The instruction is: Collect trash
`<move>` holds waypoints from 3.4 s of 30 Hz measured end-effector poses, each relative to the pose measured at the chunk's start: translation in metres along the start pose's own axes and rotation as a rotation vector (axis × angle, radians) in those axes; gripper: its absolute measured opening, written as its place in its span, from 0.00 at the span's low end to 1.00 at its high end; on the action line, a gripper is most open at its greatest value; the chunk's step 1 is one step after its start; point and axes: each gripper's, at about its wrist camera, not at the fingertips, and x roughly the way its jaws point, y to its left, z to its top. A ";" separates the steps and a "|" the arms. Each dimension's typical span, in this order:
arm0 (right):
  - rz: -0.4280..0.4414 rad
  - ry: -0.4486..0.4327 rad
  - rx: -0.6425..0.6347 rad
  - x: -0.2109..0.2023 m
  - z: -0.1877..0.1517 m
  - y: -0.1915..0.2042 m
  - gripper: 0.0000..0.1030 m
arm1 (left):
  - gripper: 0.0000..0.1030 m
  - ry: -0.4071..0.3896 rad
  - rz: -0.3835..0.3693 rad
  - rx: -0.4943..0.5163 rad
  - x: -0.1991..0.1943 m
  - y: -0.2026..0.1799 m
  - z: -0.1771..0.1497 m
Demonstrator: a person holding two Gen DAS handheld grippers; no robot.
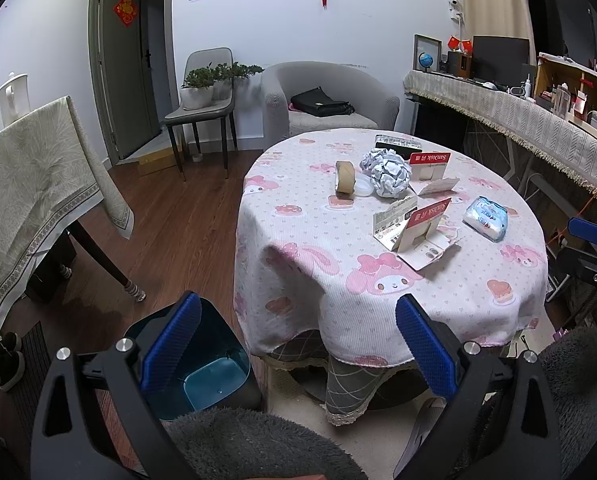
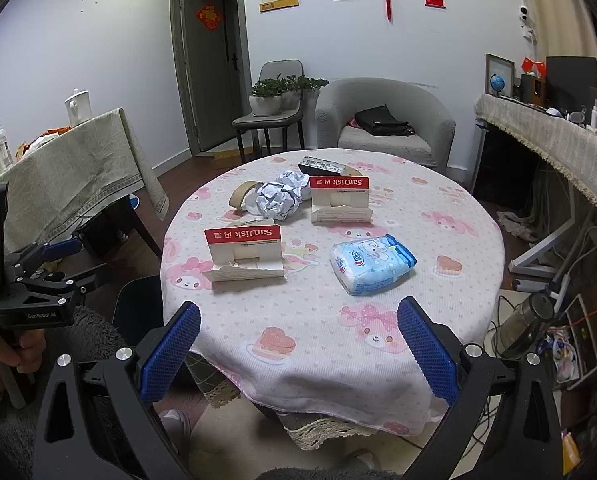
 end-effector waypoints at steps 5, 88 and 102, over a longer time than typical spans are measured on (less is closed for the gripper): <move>0.001 0.001 0.001 0.000 0.000 0.000 0.97 | 0.96 0.001 -0.001 0.000 0.000 0.000 0.000; -0.043 0.044 0.086 -0.009 0.001 -0.053 0.97 | 0.91 0.068 -0.233 0.062 0.060 -0.082 0.036; -0.019 0.058 0.112 0.006 0.000 -0.068 0.97 | 0.91 0.111 -0.169 0.004 0.099 -0.106 0.038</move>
